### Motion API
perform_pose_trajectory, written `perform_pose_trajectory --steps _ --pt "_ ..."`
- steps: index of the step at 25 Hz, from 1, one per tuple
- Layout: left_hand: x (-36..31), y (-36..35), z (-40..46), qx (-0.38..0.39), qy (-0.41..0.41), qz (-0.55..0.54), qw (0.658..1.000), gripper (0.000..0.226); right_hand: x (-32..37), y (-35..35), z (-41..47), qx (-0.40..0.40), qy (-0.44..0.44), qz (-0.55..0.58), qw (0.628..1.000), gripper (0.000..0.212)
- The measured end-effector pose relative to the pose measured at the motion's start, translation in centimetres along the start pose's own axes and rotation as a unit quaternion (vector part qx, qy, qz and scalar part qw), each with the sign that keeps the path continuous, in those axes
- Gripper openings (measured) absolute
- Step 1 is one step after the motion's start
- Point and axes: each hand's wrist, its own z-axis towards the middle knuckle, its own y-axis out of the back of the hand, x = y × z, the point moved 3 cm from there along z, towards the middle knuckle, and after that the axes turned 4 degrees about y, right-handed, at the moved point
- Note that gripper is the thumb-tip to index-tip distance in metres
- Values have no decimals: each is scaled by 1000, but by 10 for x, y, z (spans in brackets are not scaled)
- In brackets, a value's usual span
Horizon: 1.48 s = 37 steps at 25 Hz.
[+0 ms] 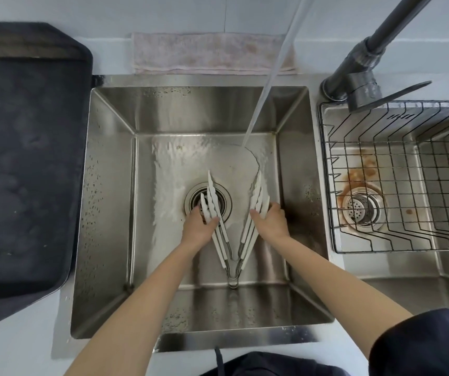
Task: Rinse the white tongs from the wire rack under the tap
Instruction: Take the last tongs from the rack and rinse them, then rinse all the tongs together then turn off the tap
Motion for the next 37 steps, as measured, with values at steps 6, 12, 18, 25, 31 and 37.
perform_pose_trajectory --steps 6,12,18,25,31,37 --pt "3 -13 13 -6 18 90 996 72 -1 -10 4 16 2 -145 989 77" --pt "-4 -22 21 -9 19 174 984 82 4 -12 13 1 21 -237 971 66" --pt "-9 -20 20 -37 14 105 994 60 15 -9 6 -17 14 -118 993 57" --pt "-27 3 8 -31 -26 -74 996 26 44 6 -12 1 48 6 999 64" --pt "-60 30 -24 12 -64 -262 963 18 85 42 -34 -13 124 139 982 31" --pt "-87 69 -51 78 -112 -380 915 11 130 75 -62 17 235 204 950 27"
